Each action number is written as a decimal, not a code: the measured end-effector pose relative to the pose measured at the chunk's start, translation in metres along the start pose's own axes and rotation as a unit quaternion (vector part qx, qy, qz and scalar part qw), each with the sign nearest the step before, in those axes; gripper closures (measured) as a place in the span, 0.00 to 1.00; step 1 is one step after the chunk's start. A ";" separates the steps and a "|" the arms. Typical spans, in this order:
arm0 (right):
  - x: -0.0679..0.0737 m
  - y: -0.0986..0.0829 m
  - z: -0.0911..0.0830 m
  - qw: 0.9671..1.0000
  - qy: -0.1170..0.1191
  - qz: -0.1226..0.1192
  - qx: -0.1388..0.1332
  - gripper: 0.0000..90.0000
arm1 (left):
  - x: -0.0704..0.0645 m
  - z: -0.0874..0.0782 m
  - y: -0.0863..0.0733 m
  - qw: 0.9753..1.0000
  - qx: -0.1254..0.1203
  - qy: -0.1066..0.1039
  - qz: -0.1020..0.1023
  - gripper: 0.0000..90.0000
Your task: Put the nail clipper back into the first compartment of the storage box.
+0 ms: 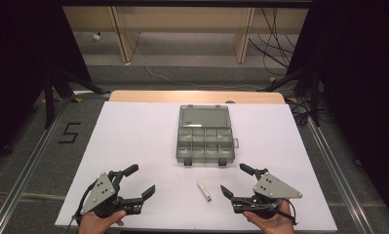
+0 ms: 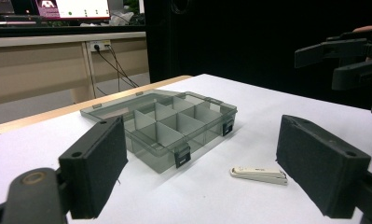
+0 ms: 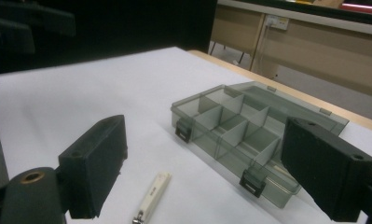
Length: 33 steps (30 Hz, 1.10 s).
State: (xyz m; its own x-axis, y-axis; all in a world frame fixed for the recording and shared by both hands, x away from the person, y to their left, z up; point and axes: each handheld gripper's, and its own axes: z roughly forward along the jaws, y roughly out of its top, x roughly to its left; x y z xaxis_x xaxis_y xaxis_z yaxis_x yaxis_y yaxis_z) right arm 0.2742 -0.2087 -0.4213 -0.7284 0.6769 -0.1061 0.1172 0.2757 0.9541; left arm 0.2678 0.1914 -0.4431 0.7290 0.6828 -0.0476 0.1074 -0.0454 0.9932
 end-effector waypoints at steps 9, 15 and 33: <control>-0.005 0.012 0.006 0.997 0.024 -0.020 0.069 0.18 | 0.001 0.001 -0.001 1.000 -0.006 0.000 -0.005 0.17; -0.005 0.018 0.017 0.989 0.045 -0.057 0.129 0.22 | 0.000 0.001 -0.001 1.000 0.000 0.003 -0.005 0.17; 0.004 0.038 0.065 0.944 0.099 -0.110 0.294 0.29 | 0.001 0.000 -0.001 1.000 0.000 0.003 -0.006 0.17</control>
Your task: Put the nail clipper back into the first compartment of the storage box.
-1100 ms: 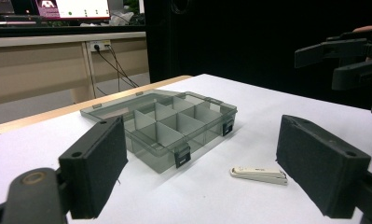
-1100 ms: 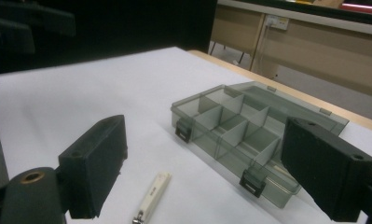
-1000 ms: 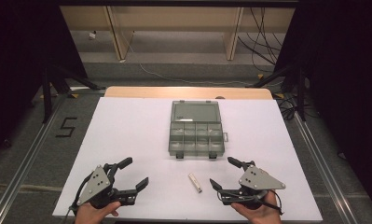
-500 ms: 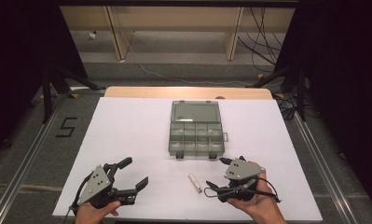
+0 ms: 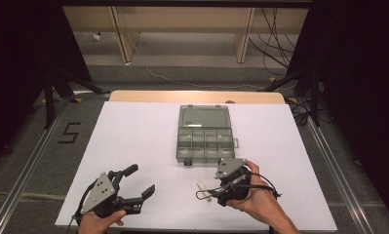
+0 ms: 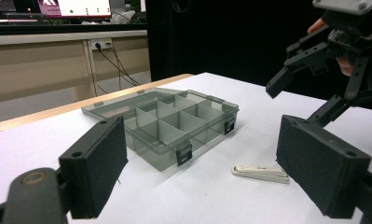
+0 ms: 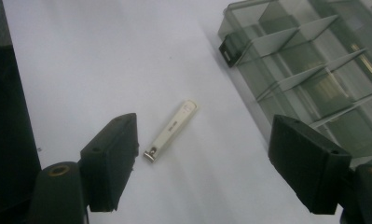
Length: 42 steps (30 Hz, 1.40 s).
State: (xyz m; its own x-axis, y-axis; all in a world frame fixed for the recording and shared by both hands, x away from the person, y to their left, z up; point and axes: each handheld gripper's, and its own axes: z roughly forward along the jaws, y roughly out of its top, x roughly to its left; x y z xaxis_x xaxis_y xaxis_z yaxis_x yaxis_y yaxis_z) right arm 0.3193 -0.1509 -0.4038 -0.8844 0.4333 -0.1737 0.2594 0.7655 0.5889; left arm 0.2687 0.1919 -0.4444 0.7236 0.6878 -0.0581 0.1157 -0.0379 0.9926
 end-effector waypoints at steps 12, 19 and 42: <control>0.002 0.009 0.038 0.996 0.040 -0.001 0.073 0.31 | 0.000 0.000 0.000 1.000 0.000 -0.001 0.001 0.17; 0.001 0.012 0.053 0.994 0.050 0.008 0.100 0.32 | 0.000 0.000 0.000 1.000 0.000 0.000 0.001 0.17; -0.001 0.016 0.078 0.982 0.081 0.032 0.165 0.47 | 0.000 0.000 0.000 1.000 0.001 0.000 0.002 0.17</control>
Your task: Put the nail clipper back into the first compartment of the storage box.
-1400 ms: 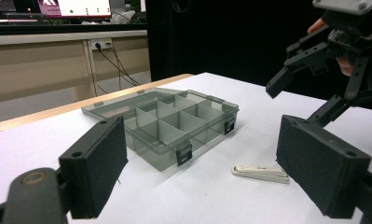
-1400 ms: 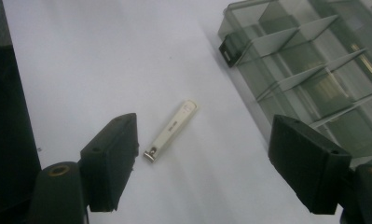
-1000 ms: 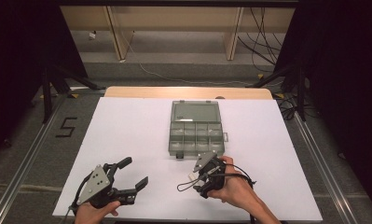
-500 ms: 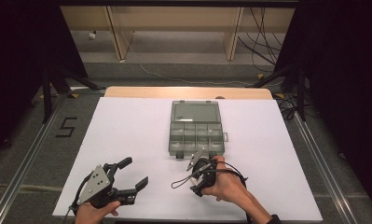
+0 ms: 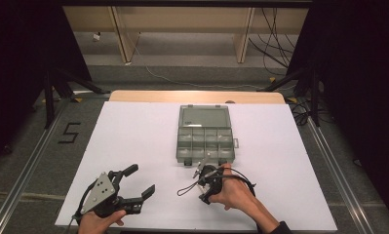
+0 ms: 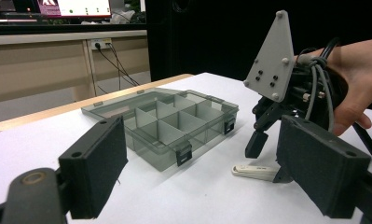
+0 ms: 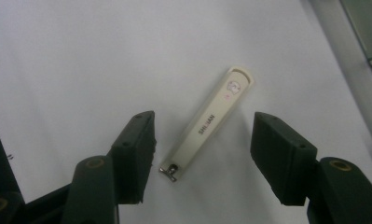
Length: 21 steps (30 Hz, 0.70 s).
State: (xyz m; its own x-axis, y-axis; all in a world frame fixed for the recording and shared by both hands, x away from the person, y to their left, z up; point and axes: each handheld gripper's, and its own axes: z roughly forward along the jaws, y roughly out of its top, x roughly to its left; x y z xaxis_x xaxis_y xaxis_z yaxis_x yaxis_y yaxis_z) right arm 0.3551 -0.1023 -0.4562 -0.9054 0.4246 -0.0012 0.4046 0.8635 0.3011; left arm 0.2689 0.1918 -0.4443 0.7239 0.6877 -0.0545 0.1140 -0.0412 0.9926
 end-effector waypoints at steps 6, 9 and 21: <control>-0.001 0.001 0.003 1.000 0.012 0.002 0.009 0.52 | 0.000 0.000 0.000 1.000 0.000 -0.001 -0.001 0.17; -0.001 0.002 0.004 1.000 0.014 0.004 0.013 0.53 | -0.001 0.000 0.000 1.000 -0.001 -0.001 0.000 0.17; 0.000 0.004 0.004 1.000 0.005 -0.001 0.022 0.62 | -0.001 0.000 0.000 1.000 0.001 -0.003 -0.002 0.17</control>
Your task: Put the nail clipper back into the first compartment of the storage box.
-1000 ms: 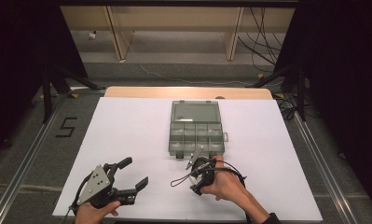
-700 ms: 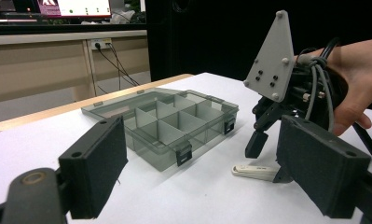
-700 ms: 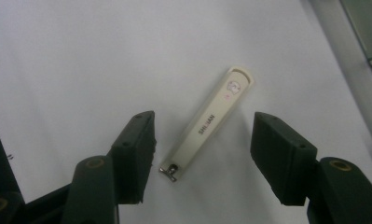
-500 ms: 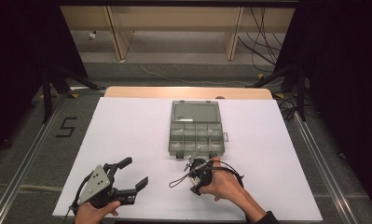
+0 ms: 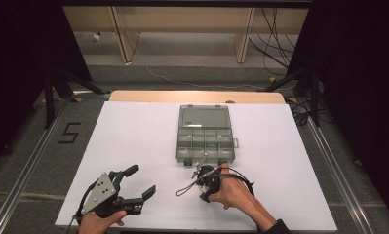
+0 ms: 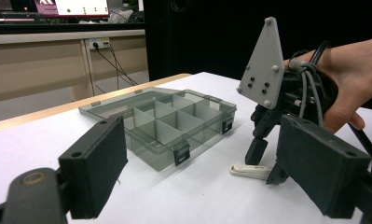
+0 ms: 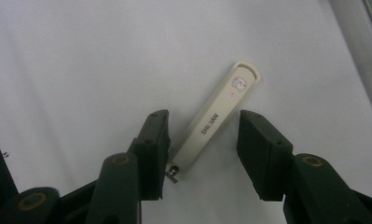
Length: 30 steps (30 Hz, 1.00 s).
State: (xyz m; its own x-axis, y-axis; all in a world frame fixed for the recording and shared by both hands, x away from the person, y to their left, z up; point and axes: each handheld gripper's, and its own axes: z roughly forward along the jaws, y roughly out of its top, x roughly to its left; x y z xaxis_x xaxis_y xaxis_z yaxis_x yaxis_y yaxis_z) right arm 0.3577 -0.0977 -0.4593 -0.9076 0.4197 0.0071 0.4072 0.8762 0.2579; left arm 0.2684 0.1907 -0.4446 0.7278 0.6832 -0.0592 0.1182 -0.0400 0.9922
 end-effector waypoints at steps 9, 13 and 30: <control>-0.001 0.002 0.000 1.000 0.001 -0.007 0.005 0.70 | 0.000 0.000 0.000 1.000 0.000 -0.001 0.001 0.17; -0.002 0.002 0.000 1.000 0.000 -0.012 0.007 0.73 | 0.000 0.000 0.000 1.000 0.000 -0.003 0.003 0.17; 0.000 0.006 0.000 0.999 0.005 -0.023 0.025 0.85 | 0.000 0.000 0.000 1.000 0.000 -0.002 0.004 0.17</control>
State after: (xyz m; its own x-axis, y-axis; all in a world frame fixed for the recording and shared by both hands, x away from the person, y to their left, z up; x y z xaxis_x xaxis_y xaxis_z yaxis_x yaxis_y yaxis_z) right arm 0.3604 -0.0922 -0.4577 -0.9263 0.3767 0.0052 0.3694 0.9053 0.2096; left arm 0.2681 0.1908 -0.4442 0.7319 0.6795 -0.0516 0.1122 -0.0455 0.9926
